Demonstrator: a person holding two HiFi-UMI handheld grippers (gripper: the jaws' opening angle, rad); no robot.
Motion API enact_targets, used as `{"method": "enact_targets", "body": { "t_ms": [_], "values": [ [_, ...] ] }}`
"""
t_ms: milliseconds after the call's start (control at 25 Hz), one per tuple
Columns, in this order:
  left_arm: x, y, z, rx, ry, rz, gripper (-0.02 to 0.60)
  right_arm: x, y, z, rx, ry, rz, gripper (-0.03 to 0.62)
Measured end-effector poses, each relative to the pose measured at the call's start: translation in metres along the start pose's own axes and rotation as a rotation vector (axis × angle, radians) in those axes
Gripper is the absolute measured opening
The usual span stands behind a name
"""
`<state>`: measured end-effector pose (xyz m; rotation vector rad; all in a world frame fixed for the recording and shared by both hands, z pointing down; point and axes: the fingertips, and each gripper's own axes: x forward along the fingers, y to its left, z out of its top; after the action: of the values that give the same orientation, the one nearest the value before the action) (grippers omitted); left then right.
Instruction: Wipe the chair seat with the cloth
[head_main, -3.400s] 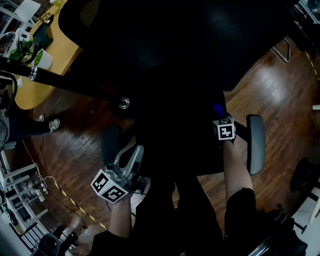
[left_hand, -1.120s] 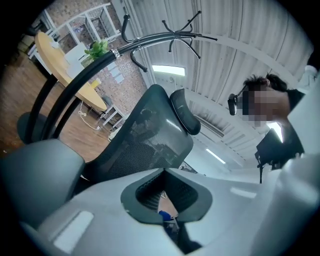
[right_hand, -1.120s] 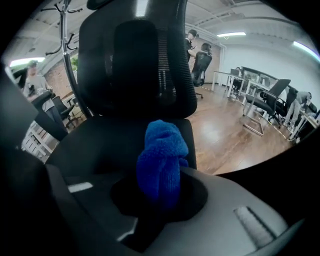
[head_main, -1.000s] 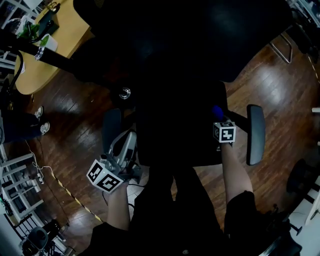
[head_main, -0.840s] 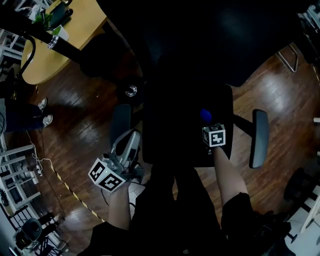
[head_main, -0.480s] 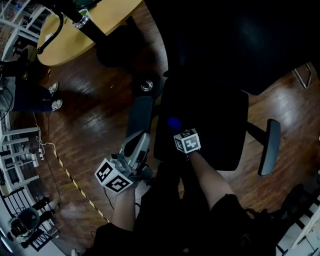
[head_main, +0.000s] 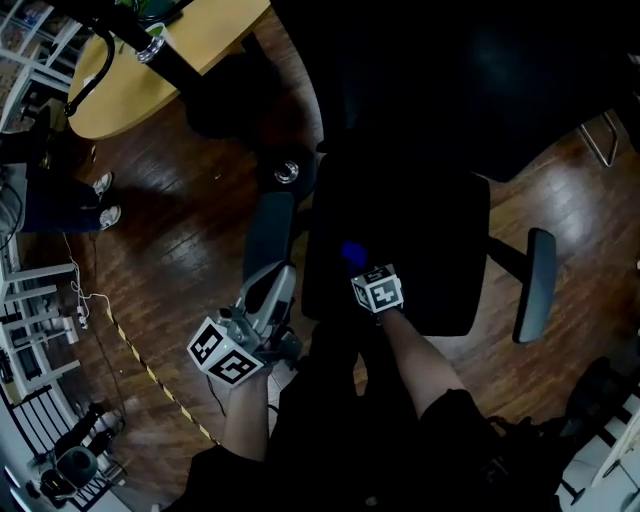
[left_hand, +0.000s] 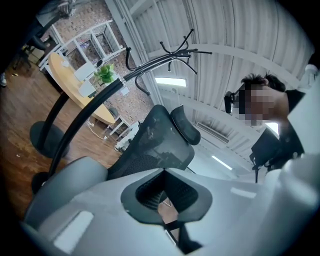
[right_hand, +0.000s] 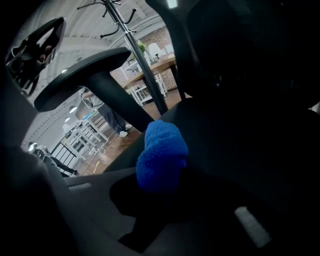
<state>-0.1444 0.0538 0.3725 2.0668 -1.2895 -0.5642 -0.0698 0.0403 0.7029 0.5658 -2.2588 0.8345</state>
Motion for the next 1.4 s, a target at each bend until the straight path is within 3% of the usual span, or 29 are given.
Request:
{"method": "enact_targets", "body": {
  "t_ms": [240, 440, 680, 880, 1200, 1400],
  "values": [
    [0.031, -0.007, -0.018, -0.005, 0.053, -0.057, -0.008, -0.06, -0.095, -0.046, 0.09, 0.007, -0.156, 0.037],
    [0.058, -0.013, -0.032, -0.014, 0.118, -0.132, -0.008, -0.139, -0.169, -0.074, 0.136, 0.007, -0.355, 0.037],
    [0.081, -0.026, -0.042, -0.017, 0.152, -0.162, -0.008, -0.215, -0.227, -0.102, 0.19, 0.012, -0.491, 0.037],
    [0.084, -0.031, -0.045, -0.014, 0.157, -0.172, -0.008, -0.223, -0.233, -0.109, 0.216, -0.007, -0.528, 0.037],
    [0.069, -0.012, -0.04, -0.043, 0.118, -0.122, -0.008, -0.218, -0.224, -0.095, 0.182, 0.029, -0.548, 0.037],
    [0.054, -0.012, -0.023, -0.029, 0.074, -0.105, -0.008, -0.16, -0.148, -0.059, 0.099, -0.002, -0.388, 0.038]
  ]
}}
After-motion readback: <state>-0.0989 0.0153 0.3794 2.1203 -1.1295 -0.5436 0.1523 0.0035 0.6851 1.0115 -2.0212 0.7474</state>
